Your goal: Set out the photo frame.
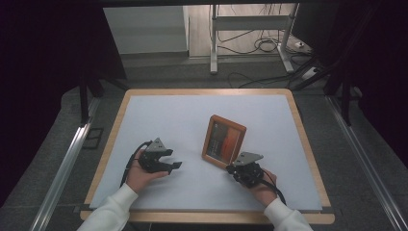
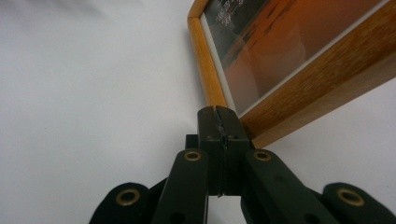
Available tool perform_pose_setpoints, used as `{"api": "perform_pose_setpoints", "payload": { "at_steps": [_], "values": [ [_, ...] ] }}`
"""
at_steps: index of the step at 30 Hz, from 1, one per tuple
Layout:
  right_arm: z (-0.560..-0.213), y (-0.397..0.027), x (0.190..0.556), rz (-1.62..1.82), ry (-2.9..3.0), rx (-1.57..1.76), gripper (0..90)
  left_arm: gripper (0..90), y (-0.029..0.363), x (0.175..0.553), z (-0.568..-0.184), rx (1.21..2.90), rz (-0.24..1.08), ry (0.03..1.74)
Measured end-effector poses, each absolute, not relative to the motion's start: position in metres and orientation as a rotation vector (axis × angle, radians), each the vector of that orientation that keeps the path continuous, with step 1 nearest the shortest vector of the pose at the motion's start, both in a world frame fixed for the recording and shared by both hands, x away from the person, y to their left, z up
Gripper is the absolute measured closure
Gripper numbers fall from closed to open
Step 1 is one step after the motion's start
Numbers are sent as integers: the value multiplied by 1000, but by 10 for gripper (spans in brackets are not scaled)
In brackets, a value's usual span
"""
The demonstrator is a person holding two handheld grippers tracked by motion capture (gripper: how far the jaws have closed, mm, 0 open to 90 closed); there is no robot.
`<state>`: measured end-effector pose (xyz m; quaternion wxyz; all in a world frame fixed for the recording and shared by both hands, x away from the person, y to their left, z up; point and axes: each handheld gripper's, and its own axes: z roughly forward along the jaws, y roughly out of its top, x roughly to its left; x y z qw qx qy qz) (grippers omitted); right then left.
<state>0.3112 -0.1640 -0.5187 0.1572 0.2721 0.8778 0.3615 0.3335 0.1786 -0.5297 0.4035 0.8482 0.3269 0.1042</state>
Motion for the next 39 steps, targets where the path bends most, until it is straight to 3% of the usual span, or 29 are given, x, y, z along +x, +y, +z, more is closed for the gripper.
{"api": "perform_pose_setpoints", "payload": {
  "at_steps": [39],
  "values": [
    [-519, -188, 323, 991, 2461, 828, 897, 324, 178, 334, -531, 2156, 257, 825]
  ]
}}
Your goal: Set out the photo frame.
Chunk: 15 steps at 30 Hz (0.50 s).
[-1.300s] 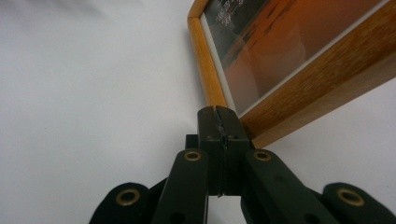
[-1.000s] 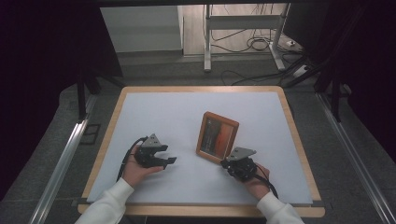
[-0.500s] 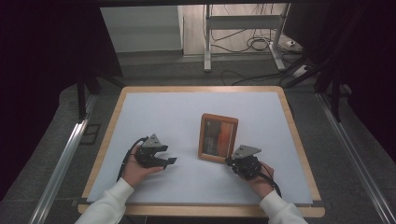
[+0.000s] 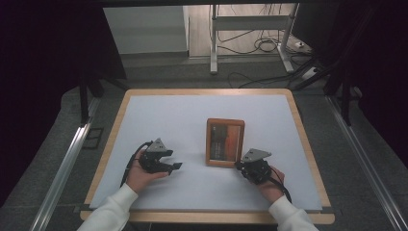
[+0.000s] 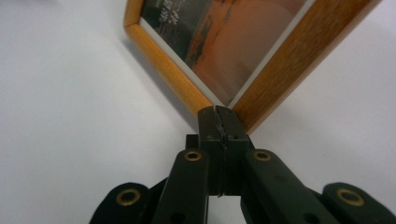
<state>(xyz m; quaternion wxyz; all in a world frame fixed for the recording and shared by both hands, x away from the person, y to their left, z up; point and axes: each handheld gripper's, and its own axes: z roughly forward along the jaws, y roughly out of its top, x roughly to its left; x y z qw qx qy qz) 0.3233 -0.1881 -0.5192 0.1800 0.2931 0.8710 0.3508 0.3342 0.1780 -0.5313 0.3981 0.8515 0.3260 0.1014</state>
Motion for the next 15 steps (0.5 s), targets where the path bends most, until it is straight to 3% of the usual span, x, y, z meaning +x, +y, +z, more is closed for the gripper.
{"api": "perform_pose_setpoints", "payload": {
  "at_steps": [15],
  "values": [
    [-511, -197, 319, 1052, 2430, 846, 895, 324, 179, 334, -531, 2153, 257, 825]
  ]
}}
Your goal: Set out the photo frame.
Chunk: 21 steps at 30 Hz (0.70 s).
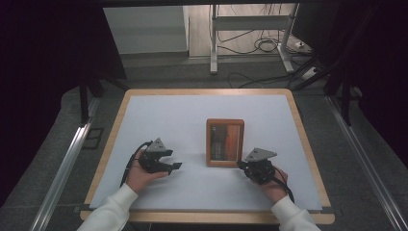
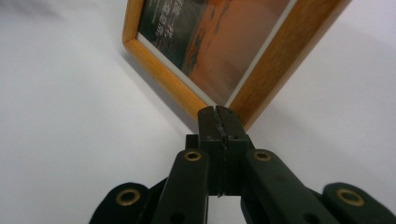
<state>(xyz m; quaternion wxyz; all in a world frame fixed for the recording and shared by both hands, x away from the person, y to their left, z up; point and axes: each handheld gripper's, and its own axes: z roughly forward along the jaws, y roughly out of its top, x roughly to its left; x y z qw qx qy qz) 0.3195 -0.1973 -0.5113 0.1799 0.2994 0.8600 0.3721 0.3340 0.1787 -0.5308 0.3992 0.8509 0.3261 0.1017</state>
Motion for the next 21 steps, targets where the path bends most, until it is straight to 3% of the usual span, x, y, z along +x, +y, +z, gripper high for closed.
{"api": "perform_pose_setpoints", "payload": {
  "at_steps": [11, 17, 21],
  "values": [
    [-504, -220, 319, 1103, 2377, 888, 875, 324, 178, 333, -531, 2150, 258, 824],
    [-501, -243, 313, 1163, 2325, 935, 534, 324, 177, 331, -529, 2146, 268, 816],
    [-501, -267, 307, 1193, 2269, 1022, 415, 324, 177, 330, -529, 2142, 273, 822]
  ]
}}
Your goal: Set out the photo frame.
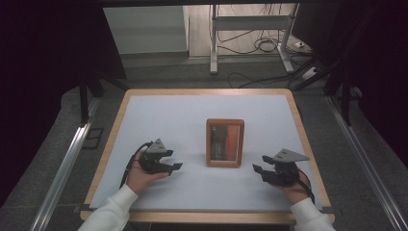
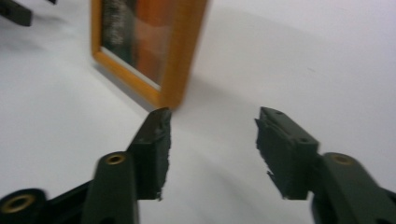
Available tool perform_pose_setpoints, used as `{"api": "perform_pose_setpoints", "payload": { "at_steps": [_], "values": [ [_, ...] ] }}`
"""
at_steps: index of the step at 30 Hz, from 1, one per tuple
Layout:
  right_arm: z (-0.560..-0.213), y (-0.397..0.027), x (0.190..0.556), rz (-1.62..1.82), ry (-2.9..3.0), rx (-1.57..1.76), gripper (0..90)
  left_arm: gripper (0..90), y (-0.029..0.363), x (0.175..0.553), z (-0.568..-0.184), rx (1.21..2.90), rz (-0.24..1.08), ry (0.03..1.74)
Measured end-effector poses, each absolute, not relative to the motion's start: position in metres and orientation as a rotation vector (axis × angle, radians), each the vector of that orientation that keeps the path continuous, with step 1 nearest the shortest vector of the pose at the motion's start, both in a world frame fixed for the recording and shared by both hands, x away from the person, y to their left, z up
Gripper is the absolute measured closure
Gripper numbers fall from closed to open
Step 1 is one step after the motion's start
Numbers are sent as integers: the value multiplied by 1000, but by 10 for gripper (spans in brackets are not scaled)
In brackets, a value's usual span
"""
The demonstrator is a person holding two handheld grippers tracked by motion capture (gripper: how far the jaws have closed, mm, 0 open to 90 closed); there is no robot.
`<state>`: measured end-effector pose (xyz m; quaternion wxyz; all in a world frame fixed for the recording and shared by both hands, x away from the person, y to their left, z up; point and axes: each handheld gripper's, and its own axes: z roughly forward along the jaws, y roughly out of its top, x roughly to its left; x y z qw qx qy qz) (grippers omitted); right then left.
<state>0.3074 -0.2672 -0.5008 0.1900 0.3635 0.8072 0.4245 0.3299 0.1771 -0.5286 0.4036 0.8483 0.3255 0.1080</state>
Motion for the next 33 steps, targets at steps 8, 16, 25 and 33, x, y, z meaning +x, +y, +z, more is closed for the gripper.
{"api": "perform_pose_setpoints", "payload": {
  "at_steps": [8, 16, 25, 33],
  "values": [
    [-507, -303, 298, 1201, 2193, 1114, 339, 324, 181, 323, -531, 2122, 286, 859],
    [-515, -306, 302, 1174, 2212, 1124, 318, 324, 186, 316, -532, 2100, 299, 913],
    [-515, -300, 301, 1163, 2227, 1088, 313, 323, 187, 315, -531, 2096, 313, 912],
    [-514, -298, 301, 1166, 2206, 1102, 289, 323, 188, 315, -532, 2097, 320, 900]
  ]
}}
